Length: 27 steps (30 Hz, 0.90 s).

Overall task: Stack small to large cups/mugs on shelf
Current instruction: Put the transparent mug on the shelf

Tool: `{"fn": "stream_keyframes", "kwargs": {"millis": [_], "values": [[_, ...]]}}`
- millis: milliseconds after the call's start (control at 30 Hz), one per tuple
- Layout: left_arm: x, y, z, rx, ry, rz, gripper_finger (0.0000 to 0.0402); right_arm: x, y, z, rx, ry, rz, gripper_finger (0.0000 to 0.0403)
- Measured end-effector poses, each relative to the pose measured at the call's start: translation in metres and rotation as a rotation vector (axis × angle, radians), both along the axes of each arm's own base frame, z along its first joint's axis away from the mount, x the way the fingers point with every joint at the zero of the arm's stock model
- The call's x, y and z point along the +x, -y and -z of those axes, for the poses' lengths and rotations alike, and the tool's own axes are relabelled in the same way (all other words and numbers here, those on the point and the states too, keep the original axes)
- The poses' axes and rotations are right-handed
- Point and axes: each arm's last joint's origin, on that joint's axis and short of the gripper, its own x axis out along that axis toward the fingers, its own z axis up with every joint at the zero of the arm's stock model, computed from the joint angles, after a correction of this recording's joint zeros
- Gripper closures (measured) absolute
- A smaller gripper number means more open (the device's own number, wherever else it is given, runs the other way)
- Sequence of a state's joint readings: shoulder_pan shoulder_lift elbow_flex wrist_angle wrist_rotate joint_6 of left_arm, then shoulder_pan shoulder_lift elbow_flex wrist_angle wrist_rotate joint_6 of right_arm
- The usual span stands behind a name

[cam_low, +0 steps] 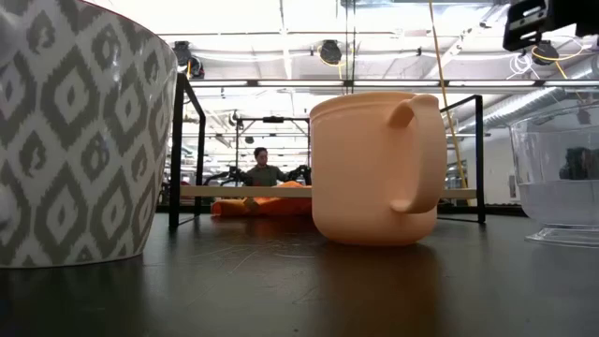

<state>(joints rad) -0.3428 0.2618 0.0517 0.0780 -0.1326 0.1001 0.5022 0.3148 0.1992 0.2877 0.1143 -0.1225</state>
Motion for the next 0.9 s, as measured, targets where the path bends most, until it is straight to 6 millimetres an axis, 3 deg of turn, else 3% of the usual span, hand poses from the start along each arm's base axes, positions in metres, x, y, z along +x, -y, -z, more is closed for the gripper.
{"fn": "stream_keyframes", "kwargs": {"millis": [300, 500, 700, 900], "values": [[0.000, 0.000, 0.000, 0.000, 0.001, 0.000, 0.0366, 0.028, -0.013, -0.046, -0.043, -0.150, 0.075, 0.0403], [0.000, 0.000, 0.000, 0.000, 0.001, 0.000, 0.0366, 0.050, -0.020, -0.071, -0.043, -0.366, 0.230, 0.0403], [0.000, 0.000, 0.000, 0.000, 0.001, 0.000, 0.0366, 0.065, -0.026, -0.091, 0.009, -0.599, 0.332, 0.0403], [0.000, 0.000, 0.000, 0.000, 0.001, 0.000, 0.0366, 0.073, -0.026, -0.098, 0.093, -0.814, 0.444, 0.0403]]}}
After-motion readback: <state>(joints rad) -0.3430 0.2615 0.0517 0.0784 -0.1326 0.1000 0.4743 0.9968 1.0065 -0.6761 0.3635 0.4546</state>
